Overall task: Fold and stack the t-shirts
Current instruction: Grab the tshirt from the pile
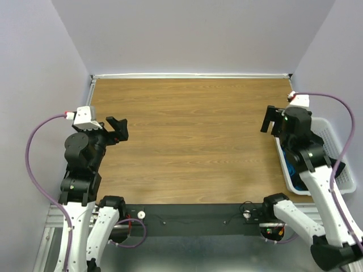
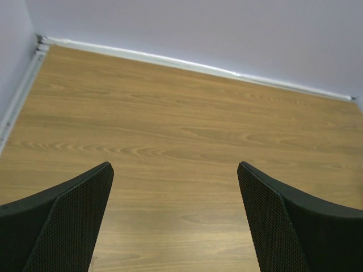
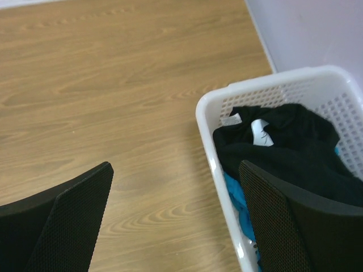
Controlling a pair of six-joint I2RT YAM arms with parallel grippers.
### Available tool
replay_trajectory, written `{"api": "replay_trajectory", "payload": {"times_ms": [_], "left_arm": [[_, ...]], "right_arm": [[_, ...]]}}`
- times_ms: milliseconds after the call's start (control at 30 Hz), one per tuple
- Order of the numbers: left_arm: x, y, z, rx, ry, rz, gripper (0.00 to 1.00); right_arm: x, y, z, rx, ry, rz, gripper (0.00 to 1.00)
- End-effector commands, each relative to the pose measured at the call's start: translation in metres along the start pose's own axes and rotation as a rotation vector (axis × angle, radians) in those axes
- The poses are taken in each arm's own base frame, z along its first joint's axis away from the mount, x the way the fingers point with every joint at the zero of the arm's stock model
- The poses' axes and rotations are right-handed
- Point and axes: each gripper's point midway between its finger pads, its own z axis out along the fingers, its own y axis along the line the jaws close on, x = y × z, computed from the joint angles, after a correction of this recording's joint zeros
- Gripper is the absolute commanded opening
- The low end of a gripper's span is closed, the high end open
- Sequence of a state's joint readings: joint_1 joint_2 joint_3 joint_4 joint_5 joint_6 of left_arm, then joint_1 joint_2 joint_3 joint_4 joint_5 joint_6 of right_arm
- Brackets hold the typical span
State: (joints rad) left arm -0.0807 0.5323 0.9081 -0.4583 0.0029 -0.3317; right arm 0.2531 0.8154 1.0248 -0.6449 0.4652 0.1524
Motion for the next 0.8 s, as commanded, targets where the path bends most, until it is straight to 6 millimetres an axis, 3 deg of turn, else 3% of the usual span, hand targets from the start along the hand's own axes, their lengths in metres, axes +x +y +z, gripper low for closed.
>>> {"api": "replay_trajectory", "payload": {"times_ms": [0,67,200,267,333,367,467,600,767], "left_arm": [[0.030,-0.021,0.015,0.132,0.071,-0.064,0.99],[0.050,-0.020,0.020,0.151,0.102,-0.076,0.99],[0.067,-0.020,0.026,0.175,0.107,-0.091,0.99],[0.073,-0.019,0.027,0.178,0.107,-0.097,0.99],[0.076,-0.019,0.026,0.179,0.103,-0.104,0.99],[0.082,-0.018,0.026,0.178,0.111,-0.111,0.99],[0.086,-0.022,0.023,0.194,0.115,-0.115,0.98],[0.087,-0.030,0.019,0.221,0.112,-0.114,0.97],[0.087,-0.036,0.016,0.240,0.109,-0.113,0.96]], "right_arm": [[0.013,0.015,0.031,0.040,0.106,0.049,1.00],[0.018,0.012,0.045,0.111,0.137,0.076,1.00],[0.022,0.013,0.072,0.216,0.174,0.134,1.00],[0.023,0.004,0.088,0.302,0.183,0.145,1.00],[0.026,-0.021,0.102,0.380,0.206,0.196,1.00],[0.032,-0.046,0.111,0.449,0.227,0.256,1.00],[0.042,-0.091,0.113,0.578,0.234,0.359,1.00],[0.050,-0.130,0.110,0.695,0.219,0.439,1.00],[0.069,-0.159,0.104,0.770,0.233,0.532,1.00]]}}
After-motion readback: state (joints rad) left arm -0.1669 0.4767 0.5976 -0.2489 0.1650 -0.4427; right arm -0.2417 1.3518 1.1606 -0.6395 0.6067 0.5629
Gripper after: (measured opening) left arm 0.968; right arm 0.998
